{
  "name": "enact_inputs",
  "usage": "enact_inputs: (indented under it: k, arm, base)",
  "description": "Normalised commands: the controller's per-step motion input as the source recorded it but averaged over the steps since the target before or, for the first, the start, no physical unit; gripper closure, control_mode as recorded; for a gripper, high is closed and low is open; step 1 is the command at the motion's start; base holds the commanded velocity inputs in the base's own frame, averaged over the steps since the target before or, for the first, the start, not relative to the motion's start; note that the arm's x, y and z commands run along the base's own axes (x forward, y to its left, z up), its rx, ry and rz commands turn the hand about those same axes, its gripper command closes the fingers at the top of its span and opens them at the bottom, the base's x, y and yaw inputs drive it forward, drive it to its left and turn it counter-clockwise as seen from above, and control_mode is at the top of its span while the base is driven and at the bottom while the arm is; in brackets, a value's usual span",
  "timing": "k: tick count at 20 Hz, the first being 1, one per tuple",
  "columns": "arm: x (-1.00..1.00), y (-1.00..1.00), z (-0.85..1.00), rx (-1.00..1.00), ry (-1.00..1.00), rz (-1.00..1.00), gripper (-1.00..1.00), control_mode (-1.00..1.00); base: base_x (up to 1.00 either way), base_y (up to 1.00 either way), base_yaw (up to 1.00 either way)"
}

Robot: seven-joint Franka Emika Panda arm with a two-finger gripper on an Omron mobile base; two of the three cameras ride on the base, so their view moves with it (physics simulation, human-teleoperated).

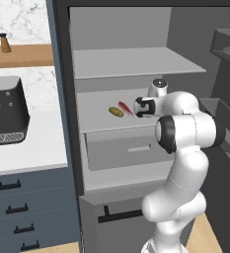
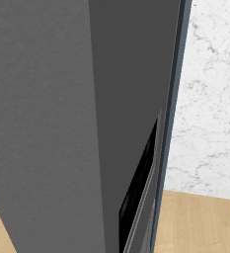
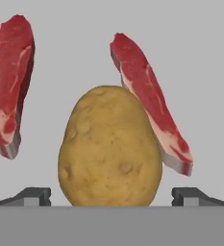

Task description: Place one potato and one steak in each tupperware on the nearby counter, to pack two identical lunches.

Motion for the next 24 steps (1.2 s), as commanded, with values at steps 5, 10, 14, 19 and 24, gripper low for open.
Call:
enact_inputs:
  k: [5, 10, 14, 19, 24]
  arm:
    - [0.19, 0.0, -0.02, 0.0, 0.02, 0.04, -1.0, -1.0]
    - [0.07, 0.0, -0.2, 0.0, 0.0, 0.03, -1.0, -1.0]
    - [0.0, 0.0, -0.23, 0.0, 0.01, 0.02, -1.0, -1.0]
    - [0.0, 0.07, -0.15, 0.0, 0.0, 0.01, -1.0, -1.0]
    - [0.0, 0.05, -0.03, 0.0, 0.0, 0.0, 1.0, -1.0]
  base:
    - [0.0, 0.0, 0.0]
    - [0.0, 0.0, 0.0]
    - [0.0, 0.0, 0.0]
    - [0.0, 0.0, 0.0]
    - [0.0, 0.0, 0.0]
